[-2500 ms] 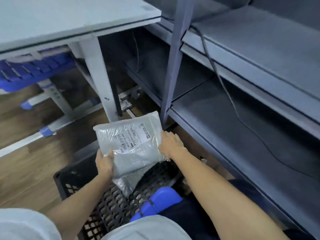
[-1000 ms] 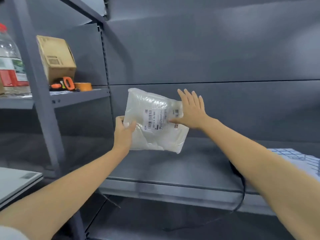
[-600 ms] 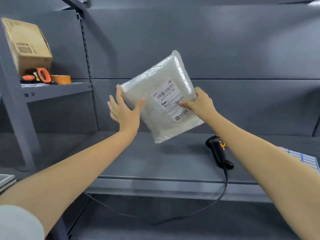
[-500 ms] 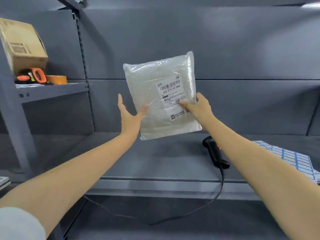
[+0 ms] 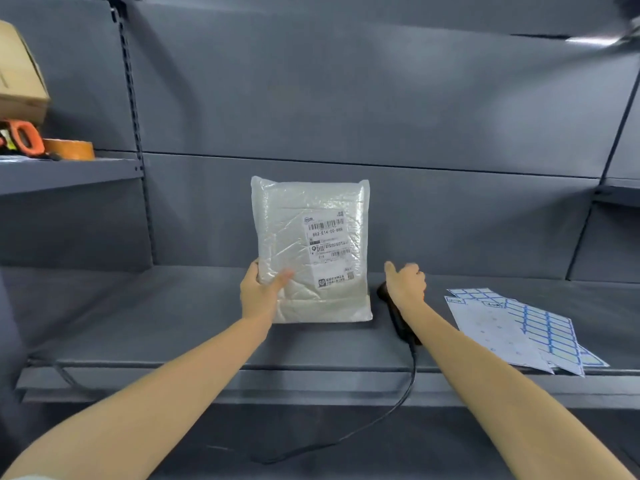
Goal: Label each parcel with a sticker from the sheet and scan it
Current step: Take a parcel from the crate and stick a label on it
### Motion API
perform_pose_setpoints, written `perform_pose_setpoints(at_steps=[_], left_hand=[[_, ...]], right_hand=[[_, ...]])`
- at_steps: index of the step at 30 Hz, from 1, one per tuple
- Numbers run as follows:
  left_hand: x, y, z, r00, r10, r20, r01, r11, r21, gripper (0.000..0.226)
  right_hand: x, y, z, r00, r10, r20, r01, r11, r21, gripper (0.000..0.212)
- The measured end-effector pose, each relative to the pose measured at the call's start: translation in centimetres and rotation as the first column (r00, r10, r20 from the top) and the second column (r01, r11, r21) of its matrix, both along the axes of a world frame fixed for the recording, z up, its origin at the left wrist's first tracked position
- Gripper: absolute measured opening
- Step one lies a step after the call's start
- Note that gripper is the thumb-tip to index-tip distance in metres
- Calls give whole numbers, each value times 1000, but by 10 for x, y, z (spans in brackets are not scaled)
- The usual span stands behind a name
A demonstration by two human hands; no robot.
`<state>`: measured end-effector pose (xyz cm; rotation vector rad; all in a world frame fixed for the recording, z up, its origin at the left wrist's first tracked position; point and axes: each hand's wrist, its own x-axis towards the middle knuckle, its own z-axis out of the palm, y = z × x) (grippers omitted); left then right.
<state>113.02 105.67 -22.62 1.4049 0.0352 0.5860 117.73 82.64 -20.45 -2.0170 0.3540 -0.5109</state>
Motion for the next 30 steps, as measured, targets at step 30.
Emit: perform_pose_setpoints(at_steps=[30], left_hand=[[5,-8,-28,997,-63,35,65,996,-63,24]], right_hand=[[-116,54,-8,828,442,345,-544,784,300,16]])
